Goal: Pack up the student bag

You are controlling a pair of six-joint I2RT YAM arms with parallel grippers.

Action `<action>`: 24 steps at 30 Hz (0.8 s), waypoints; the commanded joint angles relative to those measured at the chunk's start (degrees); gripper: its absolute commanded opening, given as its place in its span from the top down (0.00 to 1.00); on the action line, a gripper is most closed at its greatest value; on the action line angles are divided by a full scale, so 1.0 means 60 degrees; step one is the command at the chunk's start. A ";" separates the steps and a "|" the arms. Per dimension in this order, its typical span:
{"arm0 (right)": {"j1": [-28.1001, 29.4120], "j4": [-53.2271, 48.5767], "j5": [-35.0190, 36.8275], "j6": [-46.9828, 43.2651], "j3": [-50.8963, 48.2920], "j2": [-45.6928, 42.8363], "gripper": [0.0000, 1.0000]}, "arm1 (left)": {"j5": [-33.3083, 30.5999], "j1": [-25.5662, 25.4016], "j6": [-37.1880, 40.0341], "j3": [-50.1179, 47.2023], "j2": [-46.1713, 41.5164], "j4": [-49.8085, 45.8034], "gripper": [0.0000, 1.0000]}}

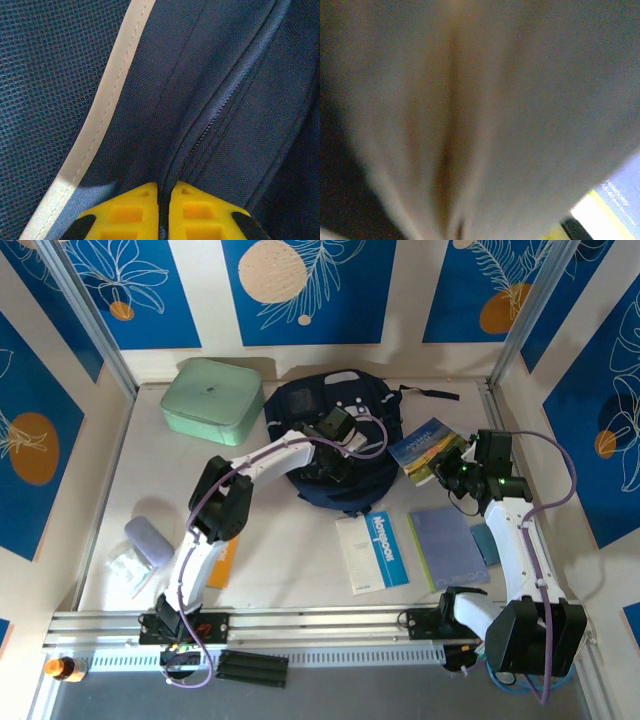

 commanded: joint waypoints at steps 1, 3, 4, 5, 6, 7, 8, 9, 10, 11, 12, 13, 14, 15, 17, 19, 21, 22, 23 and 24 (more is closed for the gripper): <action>-0.0093 0.0362 -0.0306 -0.0052 0.0112 -0.0396 1.00 | -0.0130 0.0016 -0.0064 0.0154 -0.0621 -0.0055 0.93; -0.0135 0.0275 -0.0237 -0.0080 0.0153 -0.0502 1.00 | -0.0146 0.0013 -0.0038 0.0097 -0.0854 0.0030 0.95; -0.0164 0.0223 -0.0177 -0.0097 0.0172 -0.0567 1.00 | -0.0163 0.0013 -0.0022 0.0052 -0.0982 0.0093 0.95; -0.0189 0.0165 -0.0094 -0.0137 0.0186 -0.0630 1.00 | -0.0200 0.0013 -0.0014 -0.0014 -0.1128 0.0160 0.96; -0.0211 0.0100 -0.0003 -0.0154 0.0197 -0.0704 1.00 | -0.0226 0.0019 -0.0006 -0.0072 -0.1255 0.0217 0.97; -0.0234 0.0033 0.0129 -0.0177 0.0190 -0.0783 1.00 | -0.0245 0.0012 -0.0005 -0.0145 -0.1405 0.0291 0.98; -0.0254 -0.0041 0.0268 -0.0197 0.0180 -0.0864 1.00 | -0.0259 0.0012 -0.0012 -0.0233 -0.1567 0.0391 1.00; -0.0278 -0.0099 0.0411 -0.0199 0.0137 -0.0936 1.00 | -0.0285 0.0012 -0.0030 -0.0311 -0.1699 0.0469 1.00; -0.0300 -0.0148 0.0554 -0.0210 0.0090 -0.1035 1.00 | -0.0303 0.0020 -0.0055 -0.0394 -0.1855 0.0568 1.00; -0.0322 -0.0177 0.0672 -0.0228 0.0024 -0.1121 1.00 | -0.0334 0.0020 -0.0101 -0.0469 -0.1985 0.0636 1.00; -0.0353 -0.0215 0.0717 -0.0261 -0.0004 -0.1182 1.00 | -0.0322 0.0016 -0.0141 -0.0513 -0.2110 0.0694 1.00; -0.0405 -0.0298 0.0749 -0.0259 -0.0013 -0.1230 1.00 | -0.0262 0.0018 -0.0156 -0.0596 -0.2241 0.0784 1.00; -0.0471 -0.0404 0.0759 -0.0291 -0.0015 -0.1296 1.00 | -0.0185 0.0015 -0.0166 -0.0761 -0.2444 0.0971 1.00; -0.0515 -0.0451 0.0755 -0.0304 -0.0025 -0.1343 1.00 | -0.0149 0.0009 -0.0187 -0.0894 -0.2587 0.1125 1.00; -0.0577 -0.0511 0.0723 -0.0345 -0.0058 -0.1477 1.00 | -0.0131 0.0003 -0.0224 -0.1173 -0.2898 0.1470 1.00; -0.0622 -0.0634 0.0753 -0.0396 -0.0059 -0.1571 1.00 | -0.0188 0.0002 -0.0250 -0.1348 -0.3126 0.1723 1.00; -0.0651 -0.0706 0.0767 -0.0392 -0.0089 -0.1672 1.00 | -0.0232 0.0010 -0.0282 -0.1459 -0.3306 0.1933 1.00; -0.0666 -0.0689 0.0707 -0.0377 -0.0121 -0.1708 1.00 | -0.0234 0.0000 -0.0308 -0.1489 -0.3369 0.2021 1.00; -0.0677 -0.0656 0.0610 -0.0362 -0.0143 -0.1716 1.00 | -0.0234 -0.0001 -0.0347 -0.1530 -0.3451 0.2118 1.00; -0.0666 -0.0613 0.0452 -0.0325 -0.0182 -0.1677 1.00 | -0.0221 -0.0001 -0.0391 -0.1556 -0.3502 0.2221 1.00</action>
